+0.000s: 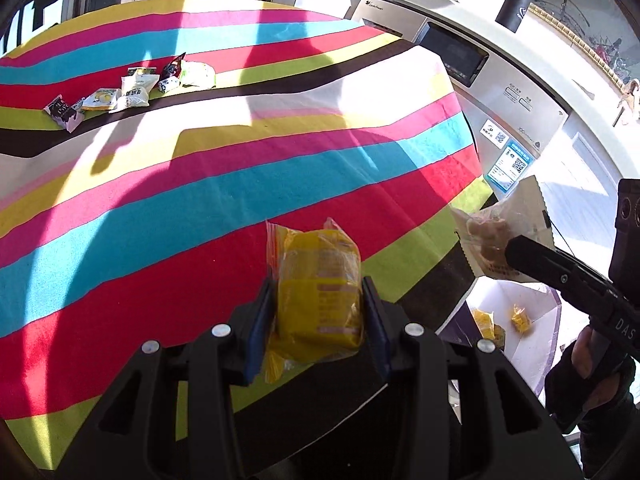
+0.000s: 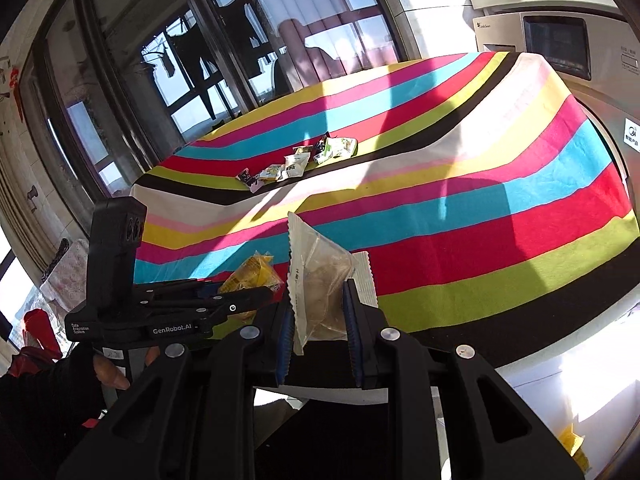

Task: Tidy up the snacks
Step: 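Carry the white pastry bag and yellow bread pack in both tools to the white box, then open both tools to release the snacks into the white box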

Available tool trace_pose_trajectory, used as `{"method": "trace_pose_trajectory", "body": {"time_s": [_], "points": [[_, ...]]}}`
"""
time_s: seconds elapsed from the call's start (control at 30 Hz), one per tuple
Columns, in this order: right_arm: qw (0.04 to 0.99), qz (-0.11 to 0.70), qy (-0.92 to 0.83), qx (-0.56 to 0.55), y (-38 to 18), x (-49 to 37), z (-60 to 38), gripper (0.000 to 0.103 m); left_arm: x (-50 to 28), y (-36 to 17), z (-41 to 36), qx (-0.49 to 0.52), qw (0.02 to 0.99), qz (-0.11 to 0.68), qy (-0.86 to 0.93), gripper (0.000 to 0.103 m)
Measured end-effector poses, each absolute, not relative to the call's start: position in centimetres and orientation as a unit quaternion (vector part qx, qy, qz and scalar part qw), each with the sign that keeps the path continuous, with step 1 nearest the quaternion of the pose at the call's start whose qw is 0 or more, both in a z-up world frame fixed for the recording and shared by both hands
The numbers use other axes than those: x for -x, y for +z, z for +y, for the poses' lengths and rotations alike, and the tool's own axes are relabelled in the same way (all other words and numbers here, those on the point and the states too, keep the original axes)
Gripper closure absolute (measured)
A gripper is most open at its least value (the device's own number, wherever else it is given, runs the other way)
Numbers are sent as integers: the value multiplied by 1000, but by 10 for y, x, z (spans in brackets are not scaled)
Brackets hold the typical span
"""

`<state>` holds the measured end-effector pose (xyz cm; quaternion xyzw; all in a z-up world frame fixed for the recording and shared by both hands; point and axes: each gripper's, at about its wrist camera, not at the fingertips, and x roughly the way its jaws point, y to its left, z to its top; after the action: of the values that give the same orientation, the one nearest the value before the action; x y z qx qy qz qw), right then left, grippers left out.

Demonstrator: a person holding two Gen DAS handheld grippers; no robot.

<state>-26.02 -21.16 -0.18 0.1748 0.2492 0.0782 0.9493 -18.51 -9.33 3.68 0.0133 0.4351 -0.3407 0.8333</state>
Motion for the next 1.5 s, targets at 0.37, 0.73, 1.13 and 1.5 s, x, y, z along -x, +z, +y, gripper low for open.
{"method": "trace_pose_trajectory", "body": {"time_s": [0.37, 0.73, 1.13, 1.5], "points": [[951, 217, 10, -219, -12, 324, -254, 81, 209, 46, -171, -8, 769, 466, -437, 61], [939, 175, -106, -275, -27, 395, -325, 80, 258, 63, -265, -80, 715, 451, -528, 61], [911, 193, -199, -306, -64, 439, -363, 80, 305, 25, -335, -115, 646, 482, -581, 60], [892, 207, -258, -308, -71, 438, -367, 35, 287, 31, -303, -75, 676, 448, -581, 4]]}}
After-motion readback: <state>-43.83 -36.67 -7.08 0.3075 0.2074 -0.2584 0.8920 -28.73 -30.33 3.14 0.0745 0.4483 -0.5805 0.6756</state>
